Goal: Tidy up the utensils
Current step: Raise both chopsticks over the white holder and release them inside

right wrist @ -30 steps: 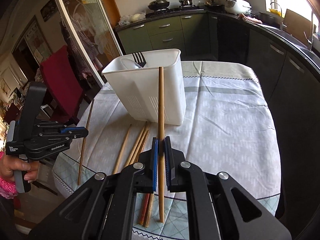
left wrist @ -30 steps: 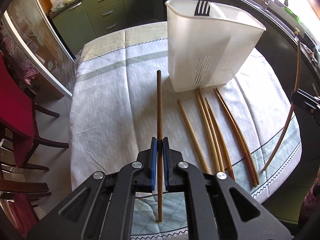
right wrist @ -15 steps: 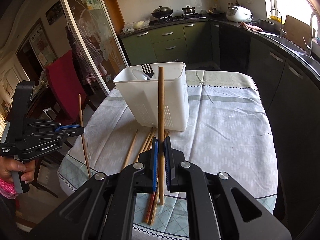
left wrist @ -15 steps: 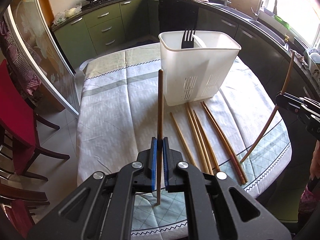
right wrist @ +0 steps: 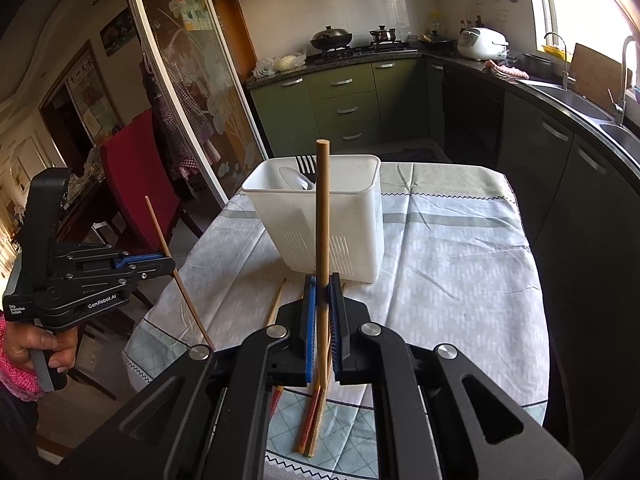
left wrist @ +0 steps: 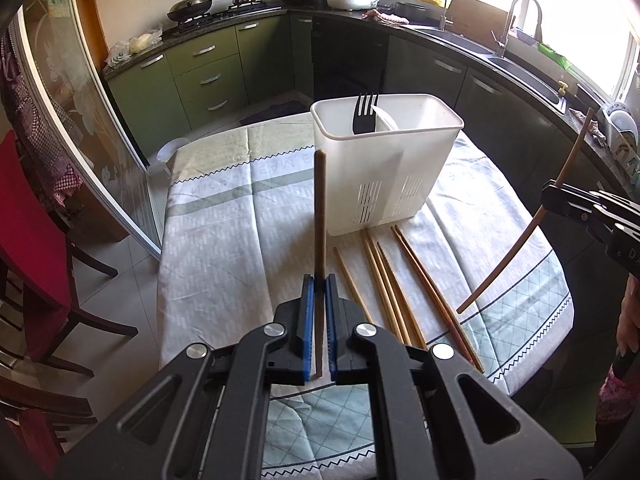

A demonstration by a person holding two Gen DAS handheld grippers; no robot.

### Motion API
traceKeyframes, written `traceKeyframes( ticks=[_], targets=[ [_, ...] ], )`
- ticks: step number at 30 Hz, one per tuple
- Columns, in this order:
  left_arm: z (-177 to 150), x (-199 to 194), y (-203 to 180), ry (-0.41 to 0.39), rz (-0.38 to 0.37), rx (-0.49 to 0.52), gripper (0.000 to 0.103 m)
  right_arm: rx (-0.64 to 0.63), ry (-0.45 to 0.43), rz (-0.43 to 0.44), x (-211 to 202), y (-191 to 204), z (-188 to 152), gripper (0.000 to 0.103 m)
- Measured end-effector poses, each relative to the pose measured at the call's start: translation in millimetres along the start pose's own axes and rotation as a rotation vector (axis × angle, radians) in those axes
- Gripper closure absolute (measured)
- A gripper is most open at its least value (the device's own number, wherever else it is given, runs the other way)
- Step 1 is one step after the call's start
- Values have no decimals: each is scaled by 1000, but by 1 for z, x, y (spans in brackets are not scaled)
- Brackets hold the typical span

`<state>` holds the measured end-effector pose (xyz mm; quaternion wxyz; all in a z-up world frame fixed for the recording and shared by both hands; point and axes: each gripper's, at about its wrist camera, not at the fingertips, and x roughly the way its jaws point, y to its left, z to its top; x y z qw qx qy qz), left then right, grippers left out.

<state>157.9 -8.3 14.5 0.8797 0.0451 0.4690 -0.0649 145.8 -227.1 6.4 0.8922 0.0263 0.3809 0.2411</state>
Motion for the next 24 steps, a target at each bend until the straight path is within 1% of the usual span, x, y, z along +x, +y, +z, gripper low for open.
traceKeyframes(
  ticks=[4,7,14,17,19,21,23,24],
  targets=[
    [9,-11,0,-24,-17,-1,97,-3,-20,15,-8,2,11,96],
    [25,-31,-2,-79,-23,1,97,-6,-61,27,-23,5,27,96],
    [80,-92,-3,-244,-51,-3,97,-1,-225,35,-66,9,82,96],
    [103,-112,-2,-314,-66,-14,97,7,-299,39,-78,9,108,96],
    [117,-119,-2,-349,-80,-22,97,18,-333,33,-80,8,123,96],
    [128,-120,-3,-377,-79,-29,97,25,-358,5,-74,5,136,96],
    [139,-113,-4,-396,-70,-35,97,28,-363,-33,-61,2,145,96],
    [143,-108,-5,-399,-60,-37,97,29,-351,-42,-51,0,149,96]
  ],
)
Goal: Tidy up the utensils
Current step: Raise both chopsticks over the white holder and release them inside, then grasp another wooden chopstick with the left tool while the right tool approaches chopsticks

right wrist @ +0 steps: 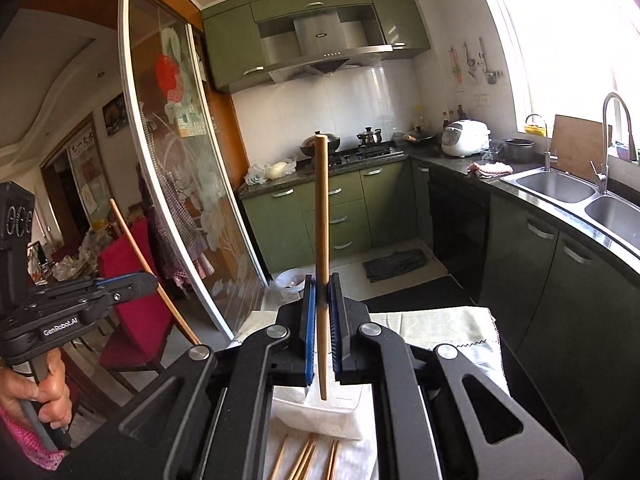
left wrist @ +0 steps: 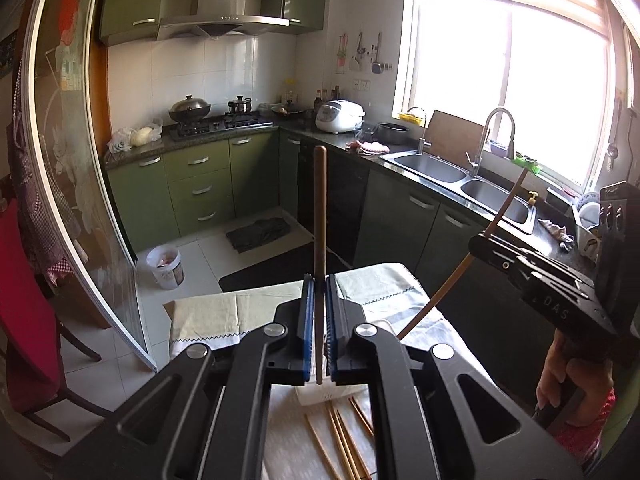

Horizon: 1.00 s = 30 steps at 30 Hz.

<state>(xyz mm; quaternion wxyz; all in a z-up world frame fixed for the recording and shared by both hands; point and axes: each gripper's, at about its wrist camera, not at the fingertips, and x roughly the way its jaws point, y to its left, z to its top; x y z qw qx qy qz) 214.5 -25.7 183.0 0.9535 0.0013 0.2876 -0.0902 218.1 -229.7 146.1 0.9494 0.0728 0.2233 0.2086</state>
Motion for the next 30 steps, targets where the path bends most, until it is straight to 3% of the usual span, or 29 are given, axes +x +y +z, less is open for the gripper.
traceKeyframes(
  ticks=[9,17,18,20,24,26,30],
  targets=[
    [-25,82,8,100,17,-29,97,-7,179,-41,90,-12,-42,96],
    [-58,121,9,232,10,-43,95,-50,278,-47,119,-12,-83,94],
    [-60,122,9,239,8,-41,94,-56,283,-47,119,-11,-85,93],
    [-62,121,10,247,5,-51,78,-54,277,-43,115,-11,-88,88],
    [-61,107,10,232,2,-54,66,-44,236,-25,93,-11,-82,83],
    [-61,96,11,228,-4,-59,52,-38,207,-12,75,-12,-80,79],
    [-80,80,12,264,4,-57,45,-32,171,-6,36,-23,-87,70]
  ],
)
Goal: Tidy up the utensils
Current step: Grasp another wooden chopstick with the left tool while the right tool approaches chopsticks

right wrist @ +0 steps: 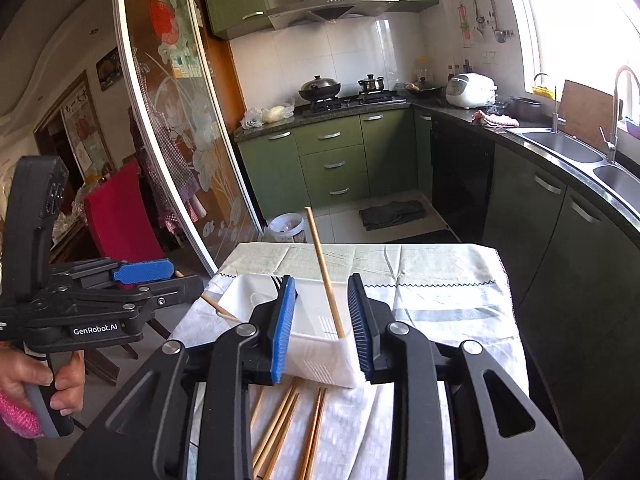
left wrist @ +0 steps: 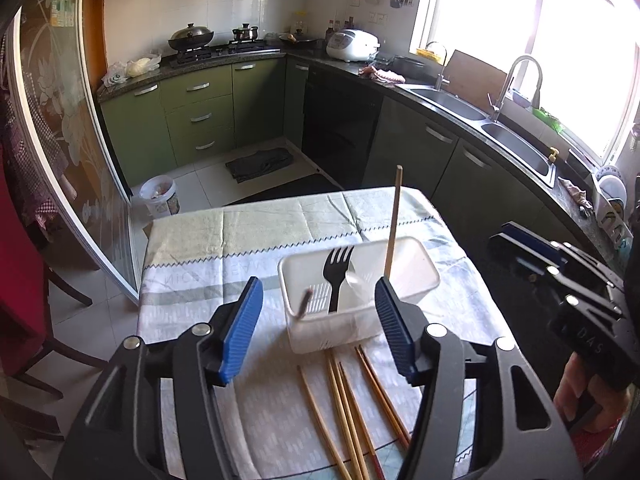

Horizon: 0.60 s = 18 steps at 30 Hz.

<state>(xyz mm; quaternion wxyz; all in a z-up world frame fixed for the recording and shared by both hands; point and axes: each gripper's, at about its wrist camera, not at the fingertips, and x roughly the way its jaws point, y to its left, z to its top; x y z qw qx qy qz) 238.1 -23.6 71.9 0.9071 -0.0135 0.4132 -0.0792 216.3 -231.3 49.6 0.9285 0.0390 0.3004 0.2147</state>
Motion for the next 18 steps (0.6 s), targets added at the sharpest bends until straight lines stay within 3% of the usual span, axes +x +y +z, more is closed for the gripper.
traceKeyframes(
  ticks=[6,8,11,18],
  targets=[
    [-64,41,16,188,12,-74,43,44,24,-54,-32,-27,-58,68],
    [-84,65,20,260,12,-98,59,83,44,-54,-36,-38,-81,68],
    [-103,99,22,356,1,-138,68,135,80,-36,-37,-48,-112,68],
    [-122,128,9,411,52,-140,68,210,116,-12,-36,-63,-147,64]
  ],
)
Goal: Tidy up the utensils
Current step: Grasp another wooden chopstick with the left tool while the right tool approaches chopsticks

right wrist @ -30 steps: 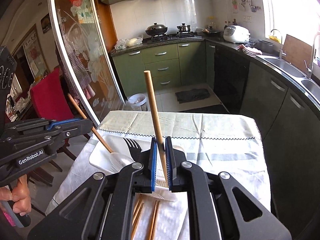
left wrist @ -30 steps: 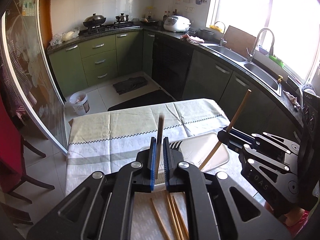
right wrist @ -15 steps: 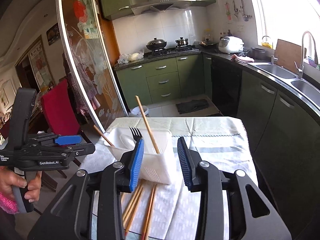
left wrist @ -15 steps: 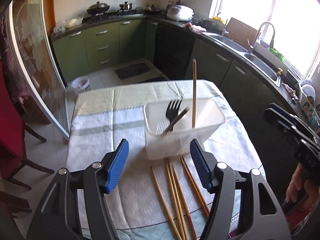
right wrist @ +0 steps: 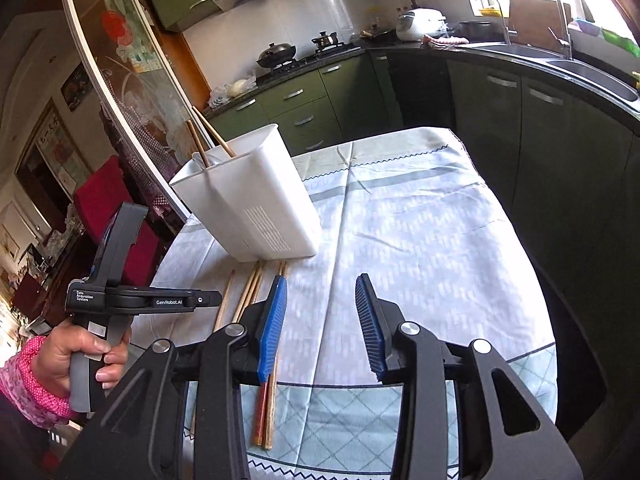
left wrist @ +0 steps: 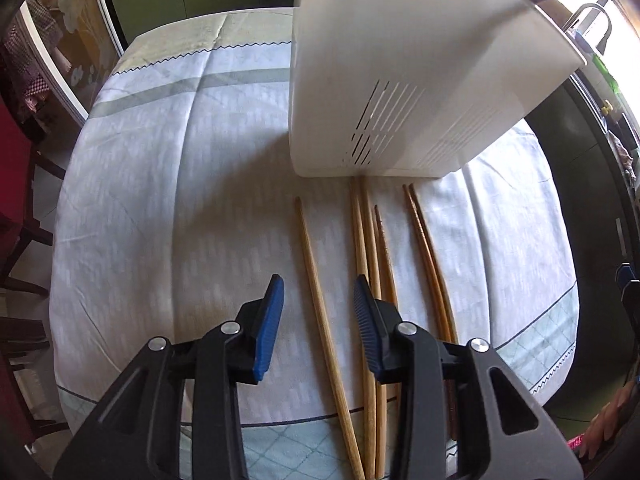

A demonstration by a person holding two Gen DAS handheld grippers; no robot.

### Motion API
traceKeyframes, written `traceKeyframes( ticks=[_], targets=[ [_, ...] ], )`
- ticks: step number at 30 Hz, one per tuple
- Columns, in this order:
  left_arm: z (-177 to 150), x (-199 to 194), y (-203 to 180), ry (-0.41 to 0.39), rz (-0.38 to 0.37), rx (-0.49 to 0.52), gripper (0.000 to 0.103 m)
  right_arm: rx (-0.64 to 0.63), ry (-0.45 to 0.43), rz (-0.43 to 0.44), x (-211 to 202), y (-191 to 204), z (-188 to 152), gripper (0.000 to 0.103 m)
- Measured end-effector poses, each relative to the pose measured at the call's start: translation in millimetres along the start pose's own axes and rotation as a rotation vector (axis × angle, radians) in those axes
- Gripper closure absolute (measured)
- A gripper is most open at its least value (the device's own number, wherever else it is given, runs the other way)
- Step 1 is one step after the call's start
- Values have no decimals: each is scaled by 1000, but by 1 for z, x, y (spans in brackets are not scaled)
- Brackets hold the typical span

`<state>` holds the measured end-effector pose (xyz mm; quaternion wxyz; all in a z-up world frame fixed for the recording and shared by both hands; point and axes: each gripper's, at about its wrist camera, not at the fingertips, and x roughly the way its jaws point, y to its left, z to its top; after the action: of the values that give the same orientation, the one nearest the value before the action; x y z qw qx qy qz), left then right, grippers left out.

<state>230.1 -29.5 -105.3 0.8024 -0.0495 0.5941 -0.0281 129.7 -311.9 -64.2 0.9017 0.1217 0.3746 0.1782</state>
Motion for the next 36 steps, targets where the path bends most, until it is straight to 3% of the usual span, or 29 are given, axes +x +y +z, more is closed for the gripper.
traceKeyframes(
  ticks=[5,11,13,17,19,24,36],
  targets=[
    [-3,15,-2,53,27,-6,85,14,16,10,5,-2,0,62],
    [-8,22,-10,58,36,9,87,6,53,-10,20,2,-4,61],
    [-9,24,-15,51,41,24,95,-25,80,-23,31,10,-6,61],
    [-10,26,-18,41,34,48,96,-99,173,-33,68,30,-11,63],
    [-10,22,-11,26,50,56,96,-121,232,-29,92,39,-12,73],
    [-11,18,5,6,80,64,96,-150,341,-39,143,52,-9,79],
    [-20,11,13,-20,70,93,94,-228,397,-126,175,70,-9,80]
  ],
)
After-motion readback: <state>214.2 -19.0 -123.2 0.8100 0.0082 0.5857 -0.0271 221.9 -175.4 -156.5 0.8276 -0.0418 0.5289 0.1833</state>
